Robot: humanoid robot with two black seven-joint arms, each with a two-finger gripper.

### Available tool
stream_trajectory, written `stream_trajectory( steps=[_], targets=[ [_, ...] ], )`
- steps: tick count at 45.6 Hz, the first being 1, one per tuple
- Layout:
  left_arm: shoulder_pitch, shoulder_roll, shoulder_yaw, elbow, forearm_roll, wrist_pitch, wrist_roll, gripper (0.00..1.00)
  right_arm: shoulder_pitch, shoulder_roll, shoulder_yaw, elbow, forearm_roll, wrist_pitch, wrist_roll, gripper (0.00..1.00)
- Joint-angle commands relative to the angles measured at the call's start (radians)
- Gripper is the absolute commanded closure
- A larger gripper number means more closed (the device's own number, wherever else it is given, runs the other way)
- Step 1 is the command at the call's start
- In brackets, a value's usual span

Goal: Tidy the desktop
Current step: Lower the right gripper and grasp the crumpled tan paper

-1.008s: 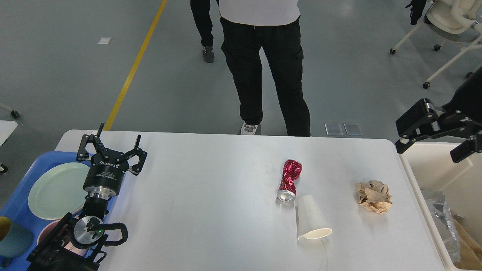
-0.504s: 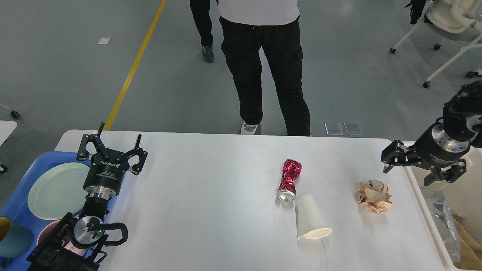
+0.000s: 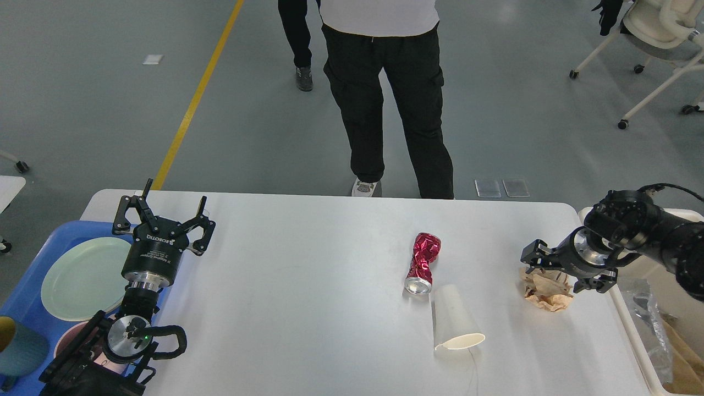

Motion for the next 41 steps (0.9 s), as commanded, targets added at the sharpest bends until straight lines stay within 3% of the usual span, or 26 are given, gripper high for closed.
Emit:
stream_trajectory(
  steps=[1,18,22,24,26,32,41],
  targets=[
    [0.001,0.000,0.000,0.000,0.000,0.000,0.000,0.04,-0.037,0.007,0.003,-0.012,0.000,-0.067,0.000,0.00],
    [0.000,0.000,0.000,0.000,0.000,0.000,0.000,0.04,-0.124,0.014,0.049,0.007,0.002,-0.268,0.001,0.00],
    [0.000,0.000,0.000,0.000,0.000,0.000,-0.001,0.04,-0.126,0.011,0.068,0.007,0.002,-0.274,0.003,0.07],
    [0.000,0.000,0.000,0.001,0.000,0.000,0.000,0.04,-0.126,0.008,0.078,0.008,0.003,-0.274,0.003,0.16],
    [0.000,0.000,0.000,0.001,0.000,0.000,0.000,0.04,-0.126,0.007,0.088,0.013,0.003,-0.272,0.003,0.32],
    [0.000,0.000,0.000,0.001,0.000,0.000,0.000,0.04,-0.123,0.004,0.115,0.065,0.009,-0.274,0.004,0.99],
    [0.000,0.000,0.000,0.001,0.000,0.000,0.000,0.04,-0.123,-0.001,0.143,0.074,0.009,-0.289,-0.003,1.00]
  ],
)
